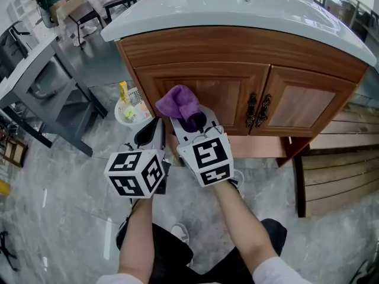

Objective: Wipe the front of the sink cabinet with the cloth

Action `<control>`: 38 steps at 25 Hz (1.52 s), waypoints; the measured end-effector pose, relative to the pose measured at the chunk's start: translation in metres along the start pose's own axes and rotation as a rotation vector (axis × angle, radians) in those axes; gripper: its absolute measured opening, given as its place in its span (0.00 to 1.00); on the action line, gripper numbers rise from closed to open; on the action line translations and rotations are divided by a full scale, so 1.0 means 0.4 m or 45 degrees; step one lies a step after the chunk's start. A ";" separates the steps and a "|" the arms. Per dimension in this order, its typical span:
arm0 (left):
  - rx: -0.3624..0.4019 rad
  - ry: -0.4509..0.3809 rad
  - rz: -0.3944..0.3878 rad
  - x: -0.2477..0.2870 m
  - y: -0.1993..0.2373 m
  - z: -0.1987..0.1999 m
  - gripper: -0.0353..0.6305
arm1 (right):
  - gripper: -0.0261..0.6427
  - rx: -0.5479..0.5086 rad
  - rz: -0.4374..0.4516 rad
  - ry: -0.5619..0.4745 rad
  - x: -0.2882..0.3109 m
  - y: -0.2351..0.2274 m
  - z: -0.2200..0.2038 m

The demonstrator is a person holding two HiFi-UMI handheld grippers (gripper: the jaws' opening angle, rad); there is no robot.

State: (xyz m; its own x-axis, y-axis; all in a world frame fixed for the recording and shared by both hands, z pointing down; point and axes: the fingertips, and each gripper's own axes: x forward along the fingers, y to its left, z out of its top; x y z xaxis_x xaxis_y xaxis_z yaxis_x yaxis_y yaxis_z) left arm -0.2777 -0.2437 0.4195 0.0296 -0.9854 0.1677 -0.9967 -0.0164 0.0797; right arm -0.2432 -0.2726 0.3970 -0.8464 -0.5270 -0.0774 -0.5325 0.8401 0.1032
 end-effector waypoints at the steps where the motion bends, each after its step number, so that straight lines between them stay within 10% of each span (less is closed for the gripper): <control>1: 0.002 -0.001 -0.005 0.003 -0.006 0.000 0.06 | 0.17 -0.002 -0.008 0.003 -0.008 -0.009 -0.001; 38: 0.061 -0.005 -0.324 0.118 -0.359 0.000 0.06 | 0.17 0.042 -0.270 0.021 -0.317 -0.283 0.034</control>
State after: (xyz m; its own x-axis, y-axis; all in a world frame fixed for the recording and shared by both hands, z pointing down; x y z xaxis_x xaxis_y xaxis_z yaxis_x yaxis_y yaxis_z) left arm -0.1331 -0.2877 0.4158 0.2798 -0.9491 0.1447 -0.9596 -0.2720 0.0720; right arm -0.0755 -0.2992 0.3816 -0.7155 -0.6943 -0.0780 -0.6984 0.7137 0.0538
